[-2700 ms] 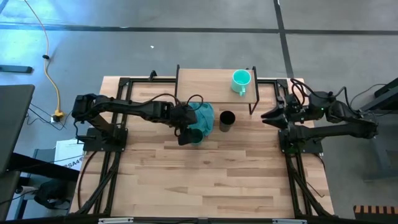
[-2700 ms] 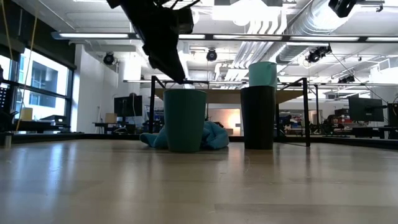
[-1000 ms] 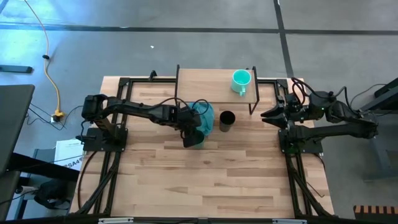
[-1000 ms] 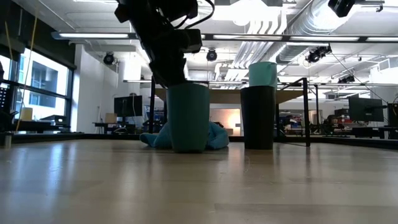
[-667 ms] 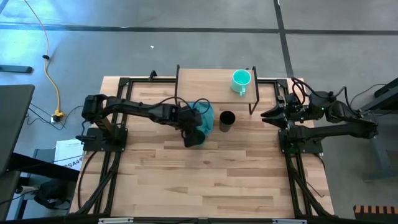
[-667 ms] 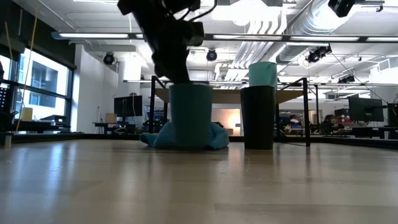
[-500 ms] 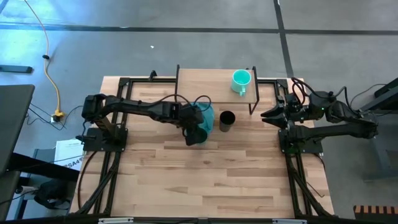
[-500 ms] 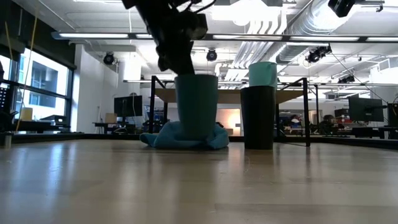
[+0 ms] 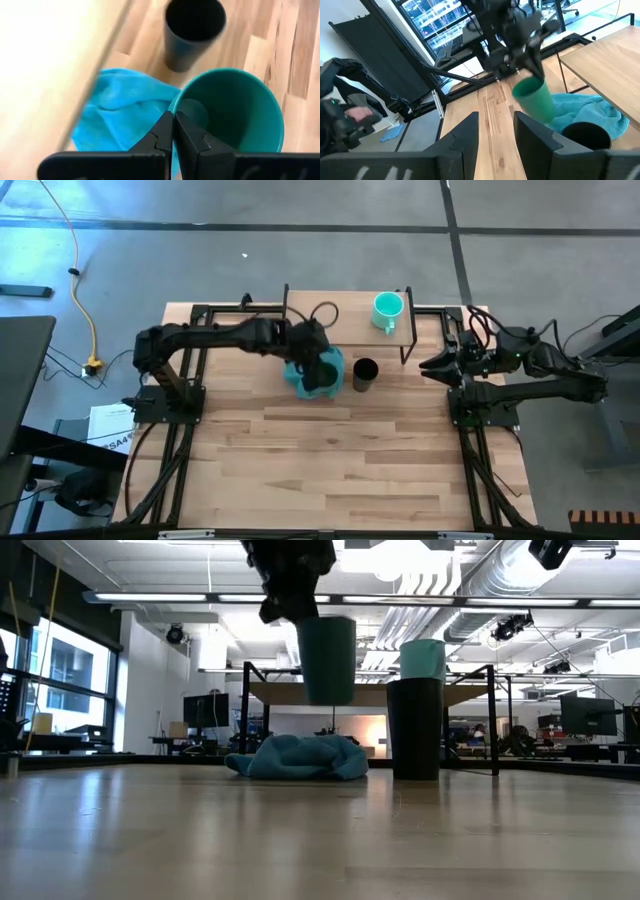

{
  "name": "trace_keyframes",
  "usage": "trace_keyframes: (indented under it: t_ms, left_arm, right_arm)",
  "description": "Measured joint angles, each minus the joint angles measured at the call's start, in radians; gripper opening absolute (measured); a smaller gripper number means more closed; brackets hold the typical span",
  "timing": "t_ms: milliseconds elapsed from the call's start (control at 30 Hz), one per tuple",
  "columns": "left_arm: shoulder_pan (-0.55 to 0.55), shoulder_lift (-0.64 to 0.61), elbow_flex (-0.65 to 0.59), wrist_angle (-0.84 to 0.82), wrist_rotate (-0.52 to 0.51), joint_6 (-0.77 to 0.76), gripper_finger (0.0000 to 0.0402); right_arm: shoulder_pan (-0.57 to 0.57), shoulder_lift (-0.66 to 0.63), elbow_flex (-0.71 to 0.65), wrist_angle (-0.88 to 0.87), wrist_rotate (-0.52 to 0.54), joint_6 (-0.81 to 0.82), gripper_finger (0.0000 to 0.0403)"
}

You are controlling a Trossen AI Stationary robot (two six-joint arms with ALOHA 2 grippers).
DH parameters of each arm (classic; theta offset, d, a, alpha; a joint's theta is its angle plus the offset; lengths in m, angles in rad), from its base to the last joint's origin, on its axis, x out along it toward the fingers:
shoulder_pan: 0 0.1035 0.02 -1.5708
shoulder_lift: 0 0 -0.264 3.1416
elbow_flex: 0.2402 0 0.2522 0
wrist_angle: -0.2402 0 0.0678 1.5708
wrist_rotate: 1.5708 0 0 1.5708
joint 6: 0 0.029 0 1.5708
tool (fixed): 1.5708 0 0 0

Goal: Stack small to large cups/mugs on shelf
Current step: Put the green cup on the shelf

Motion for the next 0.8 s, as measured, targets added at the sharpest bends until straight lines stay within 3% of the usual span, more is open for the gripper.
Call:
trace_keyframes:
  t_ms: [400, 800]
  left_arm:
    - [0.14, 0.019, 0.247, -0.094, -0.004, -0.005, 0.0]
    - [0.244, 0.157, 0.427, -0.129, -0.012, -0.012, 0.0]
  right_arm:
    - [0.0, 0.0, 0.0, -0.011, 0.0, -0.002, 0.0112]
    - [0.0, 0.0, 0.0, -0.011, 0.0, -0.005, 0.0112]
